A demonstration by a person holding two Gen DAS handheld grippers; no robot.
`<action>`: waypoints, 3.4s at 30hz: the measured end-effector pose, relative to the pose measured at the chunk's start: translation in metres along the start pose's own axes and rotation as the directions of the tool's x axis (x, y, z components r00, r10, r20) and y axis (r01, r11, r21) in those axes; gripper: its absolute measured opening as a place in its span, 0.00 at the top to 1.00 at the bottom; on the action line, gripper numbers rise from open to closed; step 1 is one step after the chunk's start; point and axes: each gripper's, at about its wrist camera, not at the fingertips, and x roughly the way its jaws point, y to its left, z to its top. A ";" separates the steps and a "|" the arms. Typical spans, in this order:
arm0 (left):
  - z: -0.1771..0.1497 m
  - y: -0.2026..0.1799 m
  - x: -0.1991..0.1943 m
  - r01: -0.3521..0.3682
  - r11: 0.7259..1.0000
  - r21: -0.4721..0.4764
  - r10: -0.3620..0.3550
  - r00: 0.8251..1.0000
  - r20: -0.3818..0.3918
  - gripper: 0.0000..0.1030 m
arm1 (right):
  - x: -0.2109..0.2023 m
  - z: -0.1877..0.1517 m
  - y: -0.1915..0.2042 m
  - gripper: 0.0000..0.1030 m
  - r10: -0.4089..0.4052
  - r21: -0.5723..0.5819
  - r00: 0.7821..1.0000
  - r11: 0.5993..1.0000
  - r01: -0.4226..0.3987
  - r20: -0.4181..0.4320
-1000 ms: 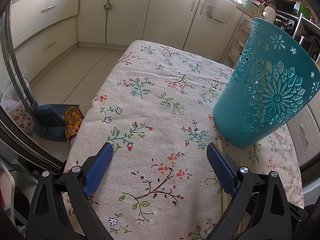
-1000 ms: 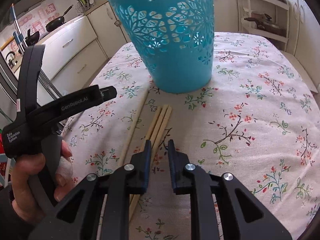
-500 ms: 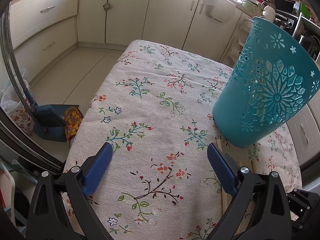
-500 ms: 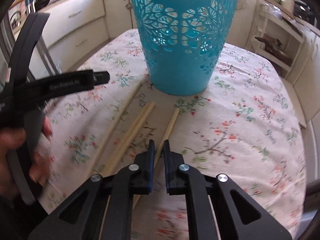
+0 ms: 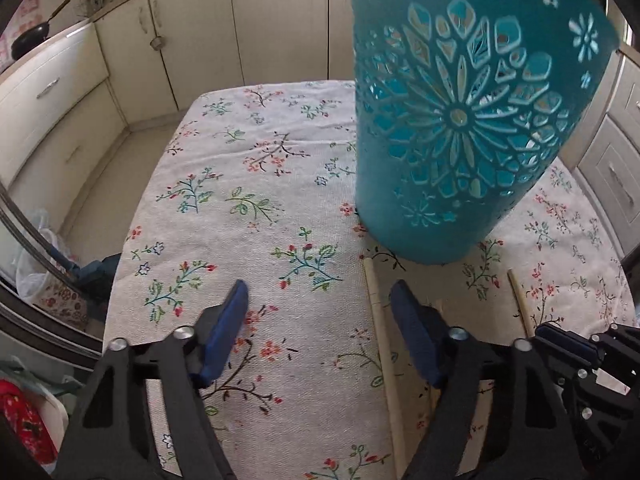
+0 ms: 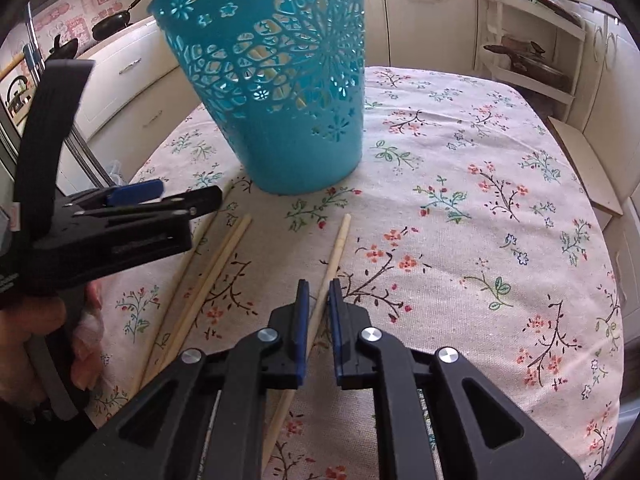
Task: Organize utensils
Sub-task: 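Lower the left tool and close it around a chopstick, then lift the chopstick with the left tool and release it into the basket, then close the right tool around a loose chopstick, then lift the chopstick with the right tool and release it into the basket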
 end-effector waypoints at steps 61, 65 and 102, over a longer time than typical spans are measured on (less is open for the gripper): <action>0.062 0.046 -0.136 0.160 0.972 -0.170 -0.035 0.819 0.572 0.38 | 0.000 -0.003 -0.001 0.67 0.071 0.011 0.998 0.997 -0.071 0.001; 0.018 0.071 -0.109 0.105 0.964 -0.243 0.024 0.879 0.476 0.29 | 0.001 -0.004 0.006 0.67 0.034 -0.025 0.999 0.999 -0.034 0.013; -0.011 0.039 0.008 -0.028 0.989 -0.143 0.038 0.997 0.064 0.08 | -0.005 -0.007 0.002 0.93 -0.081 -0.072 0.997 0.994 0.081 -0.002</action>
